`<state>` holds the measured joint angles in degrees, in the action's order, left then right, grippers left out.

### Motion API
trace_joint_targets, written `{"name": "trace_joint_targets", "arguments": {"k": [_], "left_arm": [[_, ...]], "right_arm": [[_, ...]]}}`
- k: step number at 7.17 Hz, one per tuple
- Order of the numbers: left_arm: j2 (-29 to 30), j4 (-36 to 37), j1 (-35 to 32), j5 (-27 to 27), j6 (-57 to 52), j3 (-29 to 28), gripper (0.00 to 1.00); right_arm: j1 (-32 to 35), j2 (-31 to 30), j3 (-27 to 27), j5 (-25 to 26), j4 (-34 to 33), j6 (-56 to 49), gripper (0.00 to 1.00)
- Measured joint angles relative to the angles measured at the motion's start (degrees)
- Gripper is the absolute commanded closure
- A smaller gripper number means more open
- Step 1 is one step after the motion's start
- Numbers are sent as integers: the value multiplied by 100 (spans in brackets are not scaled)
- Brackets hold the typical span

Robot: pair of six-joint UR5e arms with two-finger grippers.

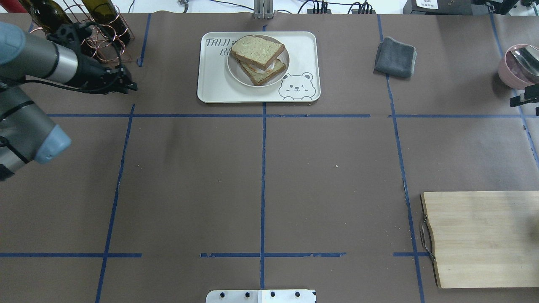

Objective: Make sandwich and place on tray

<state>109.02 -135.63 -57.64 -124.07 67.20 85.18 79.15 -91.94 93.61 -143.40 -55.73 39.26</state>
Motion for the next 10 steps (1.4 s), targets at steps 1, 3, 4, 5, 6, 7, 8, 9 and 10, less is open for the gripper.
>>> {"name": "trace_joint_targets", "arguments": {"k": [1,3,4,5,6,7,8,9,10], "left_arm": [[-377,493,-415,-147,-1241,324,62],[-1181,1461,-1195,-231,-3514,1035,61],[-1484,1920,-1660,-253,-4450,1324,59],[-1706,2576,-2032,-304,-5377,1602,56],[-1824,3330,-2348,-606,-6245,1763,5],[-1876,3901,-2601,-1047,-6802,1838,0],[-1880,4341,-2778,-1298,-7060,1895,0],[-1873,4740,-2874,-1359,-7282,1898,0],[-1933,5009,-2918,-1350,-7531,1880,0]], "right_arm": [[219,89,25,162,-848,-1027,0],[571,422,92,293,-2487,-2504,0],[696,555,115,296,-3092,-2922,0],[801,628,143,273,-3562,-3295,0],[862,668,213,252,-4002,-3615,0],[888,698,281,245,-4396,-3923,0],[915,712,316,248,-4687,-4215,0],[954,693,381,302,-4887,-4406,0],[947,649,452,443,-4962,-4479,0]]}}
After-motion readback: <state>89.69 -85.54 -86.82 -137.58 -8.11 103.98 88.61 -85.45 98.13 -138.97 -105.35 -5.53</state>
